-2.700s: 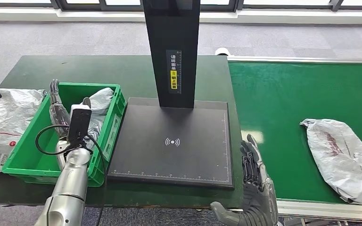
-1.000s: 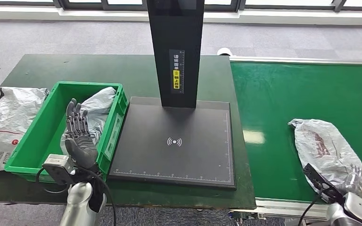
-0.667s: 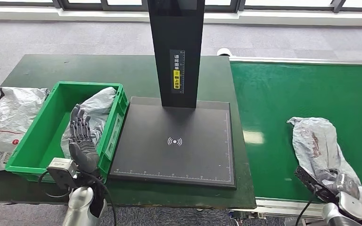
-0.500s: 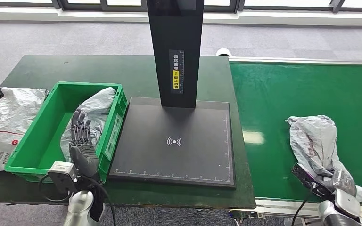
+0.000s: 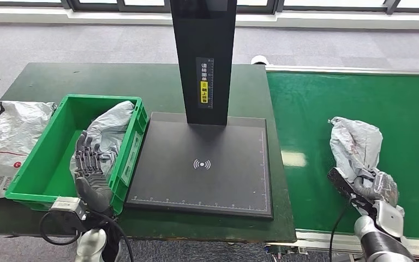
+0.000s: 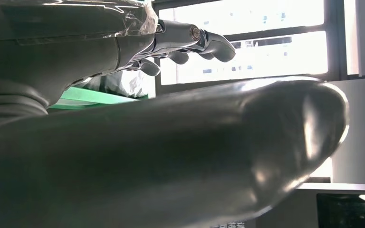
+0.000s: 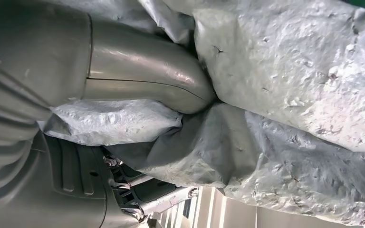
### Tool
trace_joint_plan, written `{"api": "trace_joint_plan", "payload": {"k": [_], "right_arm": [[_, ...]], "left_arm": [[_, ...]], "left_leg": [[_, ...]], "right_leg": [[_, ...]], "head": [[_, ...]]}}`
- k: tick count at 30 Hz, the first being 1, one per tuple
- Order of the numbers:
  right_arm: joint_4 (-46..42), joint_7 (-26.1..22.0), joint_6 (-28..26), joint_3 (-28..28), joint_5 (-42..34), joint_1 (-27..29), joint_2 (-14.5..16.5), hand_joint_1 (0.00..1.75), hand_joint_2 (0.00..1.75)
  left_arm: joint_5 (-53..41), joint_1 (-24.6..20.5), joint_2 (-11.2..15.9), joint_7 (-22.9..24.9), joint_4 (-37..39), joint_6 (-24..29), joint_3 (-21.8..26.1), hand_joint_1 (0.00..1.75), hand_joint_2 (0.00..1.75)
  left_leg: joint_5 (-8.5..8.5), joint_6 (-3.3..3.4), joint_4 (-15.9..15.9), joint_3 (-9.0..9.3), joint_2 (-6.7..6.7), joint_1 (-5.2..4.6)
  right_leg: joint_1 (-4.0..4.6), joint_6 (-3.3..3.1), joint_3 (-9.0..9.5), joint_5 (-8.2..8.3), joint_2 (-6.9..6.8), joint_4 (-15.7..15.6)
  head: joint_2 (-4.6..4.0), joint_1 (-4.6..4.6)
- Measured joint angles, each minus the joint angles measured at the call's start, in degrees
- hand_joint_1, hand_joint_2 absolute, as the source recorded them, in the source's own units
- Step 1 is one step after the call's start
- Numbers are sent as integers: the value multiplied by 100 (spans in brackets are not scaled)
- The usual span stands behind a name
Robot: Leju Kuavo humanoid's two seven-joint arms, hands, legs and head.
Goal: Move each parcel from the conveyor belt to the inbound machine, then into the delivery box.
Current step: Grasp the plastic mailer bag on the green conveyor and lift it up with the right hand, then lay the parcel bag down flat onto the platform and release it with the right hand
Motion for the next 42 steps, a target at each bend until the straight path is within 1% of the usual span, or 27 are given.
{"api": "trace_joint_plan", "payload": {"k": [2,4,7,10,13,16,19,23,26,29,32,35,42], "right_arm": [[-133,-263,-230,-25,-227,24,55,175,175],[-385,-684,-519,-62,-600,102,129,175,175],[-1032,-1231,-719,-75,-1194,354,284,175,175],[-1757,-1347,-726,-41,-1443,633,467,175,175],[-2247,-1446,-752,12,-1551,826,587,175,175],[-2944,-1639,-827,234,-1604,1153,791,175,175],[-3735,-1590,-819,750,-1458,1560,1069,175,175],[-4584,-1483,-789,1688,-1390,2056,1439,175,175],[-5029,-1422,-755,2301,-1423,2367,1700,175,175],[-5328,-1395,-640,2731,-1528,2589,1870,175,175],[-5492,-1409,-481,3054,-1674,2729,1977,175,175],[-5578,-1419,-431,3249,-1704,2814,2052,175,175],[-5672,-1418,-426,3356,-1723,2873,2116,175,175]], "left_arm": [[-7,21,-8,8,-50,22,0,0,0],[-15,57,-16,14,-100,53,0,0,0],[-28,110,-29,7,-150,75,0,0,0],[-36,122,-37,-2,-161,71,0,0,0],[-45,124,-39,-3,-164,47,0,0,0],[-53,102,-42,-3,-156,-64,0,0,0],[-62,4,-47,-3,-107,-194,0,0,0],[29,-284,-46,-3,110,-380,0,0,0],[117,-545,-45,-3,361,-468,0,0,0],[161,-748,-46,-3,582,-502,0,0,0],[227,-871,-49,-3,744,-531,-2,0,0],[240,-935,-51,-3,846,-534,-4,0,0],[240,-1004,-52,-3,978,-534,-4,0,0]], "left_leg": [[0,0,0,0,0,0],[0,0,0,0,-1,0],[0,0,0,-2,-4,0],[0,0,-1,-2,-6,1],[0,0,-1,-3,-6,2],[0,0,-1,-3,-6,4],[-1,-1,-1,-2,-5,7],[2,-5,-2,-2,-5,13],[5,-10,-2,-2,-5,15],[5,-10,-2,-2,-3,15],[5,-10,-1,-2,-2,12],[5,-10,-1,-2,-1,10],[5,-10,-1,-1,-1,10]], "right_leg": [[-1,0,-1,0,0,0],[0,0,-1,0,0,0],[1,0,-1,-2,-6,0],[2,-1,-2,-5,-9,0],[2,-1,-2,-7,-11,0],[4,-1,-2,-7,-12,0],[8,-2,-4,-8,-10,0],[14,-8,-5,-12,-13,2],[15,-9,-5,-12,-12,3],[13,-10,-6,-12,-10,2],[11,-10,-6,-11,-8,1],[9,-10,-6,-10,-6,1],[10,-10,-6,-10,-6,1]], "head": [[0,0],[0,0],[0,0],[0,0],[0,0],[0,0],[0,0],[0,0],[0,-1],[0,0],[0,0],[0,0],[0,0]]}}
